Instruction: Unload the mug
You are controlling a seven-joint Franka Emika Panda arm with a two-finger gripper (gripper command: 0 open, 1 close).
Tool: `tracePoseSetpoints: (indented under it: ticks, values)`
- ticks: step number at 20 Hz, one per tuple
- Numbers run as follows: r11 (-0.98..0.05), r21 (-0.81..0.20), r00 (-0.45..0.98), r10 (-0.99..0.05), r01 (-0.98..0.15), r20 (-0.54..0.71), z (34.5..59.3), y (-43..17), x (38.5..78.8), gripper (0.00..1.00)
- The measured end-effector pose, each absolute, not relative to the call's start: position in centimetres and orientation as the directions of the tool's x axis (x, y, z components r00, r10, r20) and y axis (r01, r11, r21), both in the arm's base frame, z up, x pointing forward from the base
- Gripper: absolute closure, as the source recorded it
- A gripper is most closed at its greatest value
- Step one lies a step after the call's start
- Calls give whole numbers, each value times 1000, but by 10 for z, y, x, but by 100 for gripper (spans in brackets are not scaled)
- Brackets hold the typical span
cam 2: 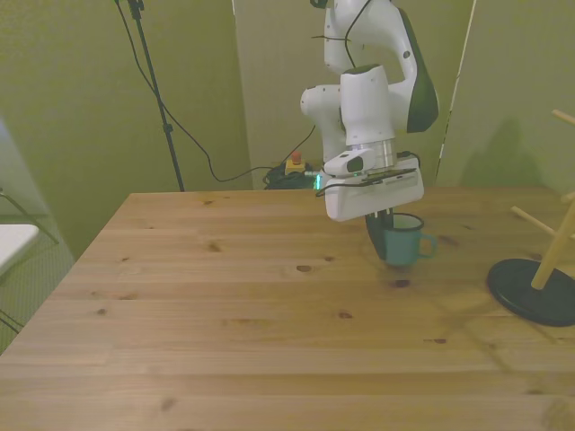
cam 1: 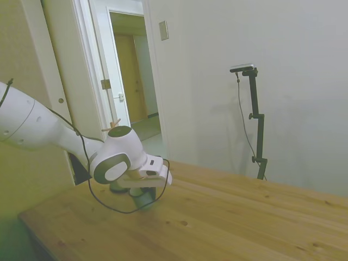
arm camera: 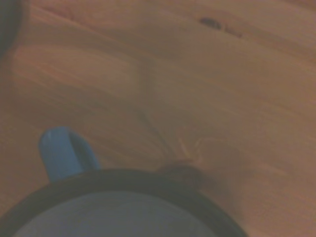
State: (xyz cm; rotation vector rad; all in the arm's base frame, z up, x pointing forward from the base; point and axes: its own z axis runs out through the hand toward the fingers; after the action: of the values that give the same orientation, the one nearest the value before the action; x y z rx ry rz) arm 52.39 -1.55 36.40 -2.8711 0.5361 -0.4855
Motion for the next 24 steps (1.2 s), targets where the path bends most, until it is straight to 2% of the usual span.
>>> tracePoseSetpoints:
  ticks: [6,15,16,24]
  values:
    - [-901,-220,881,-419,-373,222,361,-21,525,100]
    - [-877,-165,855,-478,-451,201,356,-12,543,100]
    - [-878,-157,857,-477,-453,197,355,-11,544,0]
    - [-882,-136,862,-471,-452,188,356,-9,551,0]
